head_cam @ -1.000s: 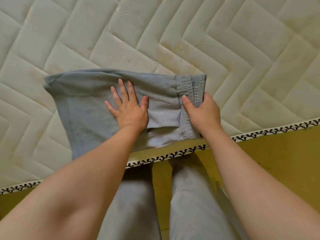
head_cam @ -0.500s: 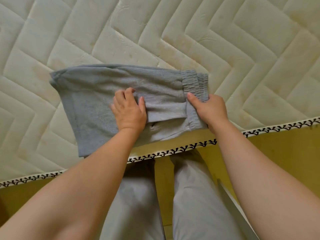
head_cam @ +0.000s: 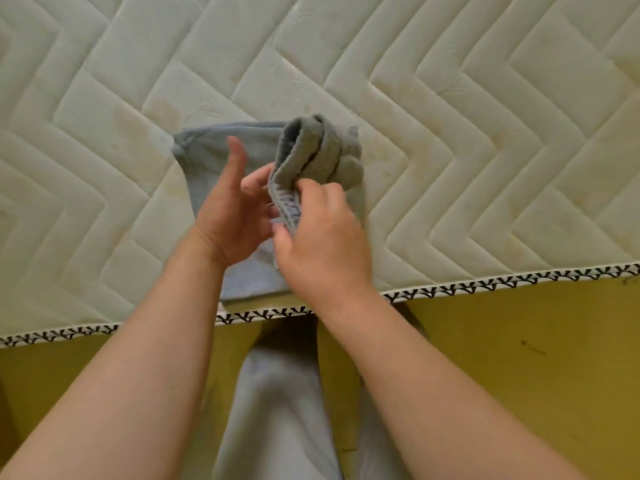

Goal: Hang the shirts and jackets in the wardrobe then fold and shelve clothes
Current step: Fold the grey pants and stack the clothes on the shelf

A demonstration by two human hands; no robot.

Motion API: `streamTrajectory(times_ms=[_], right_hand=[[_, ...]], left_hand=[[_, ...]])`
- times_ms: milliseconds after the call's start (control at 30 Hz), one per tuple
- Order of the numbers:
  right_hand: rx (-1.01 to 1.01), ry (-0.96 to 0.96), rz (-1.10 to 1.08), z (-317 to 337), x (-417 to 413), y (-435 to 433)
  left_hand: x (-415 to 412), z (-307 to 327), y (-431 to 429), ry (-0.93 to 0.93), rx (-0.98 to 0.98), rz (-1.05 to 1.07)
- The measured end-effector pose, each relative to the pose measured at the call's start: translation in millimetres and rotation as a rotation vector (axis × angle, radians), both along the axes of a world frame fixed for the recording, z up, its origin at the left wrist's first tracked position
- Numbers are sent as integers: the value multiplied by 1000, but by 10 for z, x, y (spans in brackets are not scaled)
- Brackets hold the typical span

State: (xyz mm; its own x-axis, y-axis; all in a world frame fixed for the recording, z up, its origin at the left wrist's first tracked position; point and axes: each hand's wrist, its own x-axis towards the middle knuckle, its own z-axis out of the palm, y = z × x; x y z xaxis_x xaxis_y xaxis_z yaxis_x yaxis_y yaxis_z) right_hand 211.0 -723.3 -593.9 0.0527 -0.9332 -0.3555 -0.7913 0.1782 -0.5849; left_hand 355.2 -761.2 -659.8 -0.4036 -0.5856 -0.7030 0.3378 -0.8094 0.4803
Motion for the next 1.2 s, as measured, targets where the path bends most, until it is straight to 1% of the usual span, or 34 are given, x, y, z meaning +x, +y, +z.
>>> streamTrajectory(times_ms=[33,67,100,133,167,200,233,300,367,400,467,500,533,600,700,800,867,900,1000,1133,1200], right_hand=[[58,-67,103,-60,169,3],[147,-140,199,-134,300,-1],[241,-210,275,-217,396,-6],[303,-265,320,-296,448,-4],[320,-307,321,-373,473,11],[296,-336,266,-450,472,30],[243,-342,177,-530,448,46],[106,-257,-20,-680,352,59],[51,-130,-187,-809,221,21],[80,-76,-252,-871,161,-7],[221,-9,-334,-997,67,-65],[307,-15,-356,-1046,36,-85],[383,-48,-373,-1087,19,-91],[460,-115,-384,-1151,6,-86],[468,-92,-349,-1195,10,-101],[491,-84,-351,-1199,20,-133],[504,-118,-378,-1191,20,-131],[516,-140,-393,-1183,24,-119],[564,-212,-444,-1183,34,-97],[568,-264,-456,-1151,40,-118],[565,-270,-437,-1007,72,-91]], left_hand=[[154,15,37,8,-15,-1],[279,24,78,-36,-14,-1],[384,9,120,-127,1,8],[459,-33,159,-260,14,24],[526,-107,196,-415,26,53],[580,-189,228,-543,41,99],[615,-264,251,-627,58,147],[624,-373,298,-717,81,218],[597,-450,328,-858,47,217],[585,-477,337,-952,11,190],[567,-511,341,-1196,-44,69],[577,-521,347,-1300,-43,-2],[589,-525,361,-1356,-22,-40],[636,-538,413,-1337,82,-10],[721,-531,489,-1143,277,131],[836,-515,463,-967,271,158],[877,-491,432,-844,248,131],[877,-483,438,-814,215,96],[833,-473,446,-882,58,2],[781,-355,433,-896,0,18],[781,-156,465,-995,-61,-54]])
